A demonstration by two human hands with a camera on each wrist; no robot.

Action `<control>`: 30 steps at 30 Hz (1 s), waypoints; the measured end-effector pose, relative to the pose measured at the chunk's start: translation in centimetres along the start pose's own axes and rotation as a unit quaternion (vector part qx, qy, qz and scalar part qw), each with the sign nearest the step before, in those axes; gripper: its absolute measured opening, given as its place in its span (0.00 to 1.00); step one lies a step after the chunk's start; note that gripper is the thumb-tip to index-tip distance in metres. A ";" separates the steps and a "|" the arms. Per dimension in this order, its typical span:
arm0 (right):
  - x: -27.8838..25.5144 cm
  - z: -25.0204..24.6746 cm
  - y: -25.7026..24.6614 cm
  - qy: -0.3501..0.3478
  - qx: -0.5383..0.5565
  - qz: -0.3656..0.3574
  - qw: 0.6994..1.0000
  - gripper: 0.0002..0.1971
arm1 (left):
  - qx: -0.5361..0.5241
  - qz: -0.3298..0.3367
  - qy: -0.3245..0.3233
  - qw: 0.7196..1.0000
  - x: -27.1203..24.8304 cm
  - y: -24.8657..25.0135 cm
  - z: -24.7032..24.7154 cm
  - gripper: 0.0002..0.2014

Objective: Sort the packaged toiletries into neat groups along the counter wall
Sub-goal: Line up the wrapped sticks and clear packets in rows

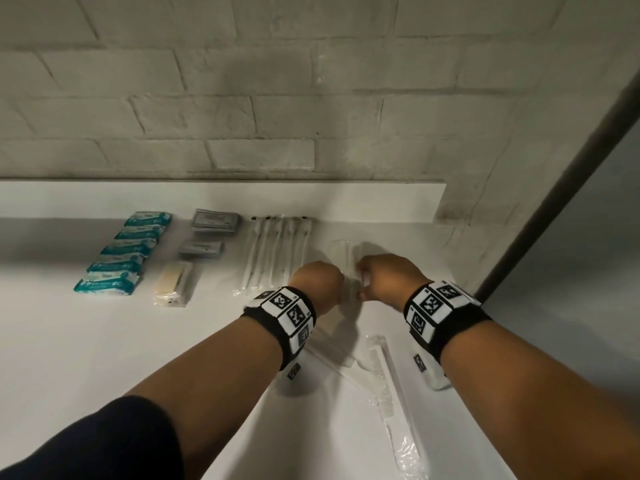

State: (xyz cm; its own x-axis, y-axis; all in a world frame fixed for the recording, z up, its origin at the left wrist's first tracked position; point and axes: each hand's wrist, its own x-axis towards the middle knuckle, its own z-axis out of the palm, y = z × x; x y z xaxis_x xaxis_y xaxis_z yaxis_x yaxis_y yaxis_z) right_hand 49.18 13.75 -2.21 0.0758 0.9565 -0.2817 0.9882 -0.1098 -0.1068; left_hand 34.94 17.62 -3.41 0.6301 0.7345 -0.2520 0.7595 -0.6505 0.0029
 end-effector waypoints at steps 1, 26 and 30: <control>-0.1 0.0 -0.1 0.002 0.003 0.000 1.000 0.27 | 0.001 0.002 -0.001 1.000 0.1 -0.1 0.1 0.12; -8.5 0.7 -2.6 -0.148 0.155 0.104 0.971 0.33 | -0.092 -0.034 -0.005 0.995 -0.4 -0.8 -0.5 0.27; -8.9 0.5 -3.4 -0.166 0.070 0.110 0.977 0.42 | -0.088 -0.032 0.001 0.996 -0.4 -0.9 -0.5 0.28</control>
State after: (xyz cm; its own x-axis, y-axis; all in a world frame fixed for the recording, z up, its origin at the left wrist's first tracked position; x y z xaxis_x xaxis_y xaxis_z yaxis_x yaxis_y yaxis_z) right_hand 45.08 5.52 0.18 0.2149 0.7679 -0.6035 0.9227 -0.3622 -0.1322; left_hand 34.04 18.01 -2.81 0.5795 0.7738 -0.2559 0.8147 -0.5587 0.1555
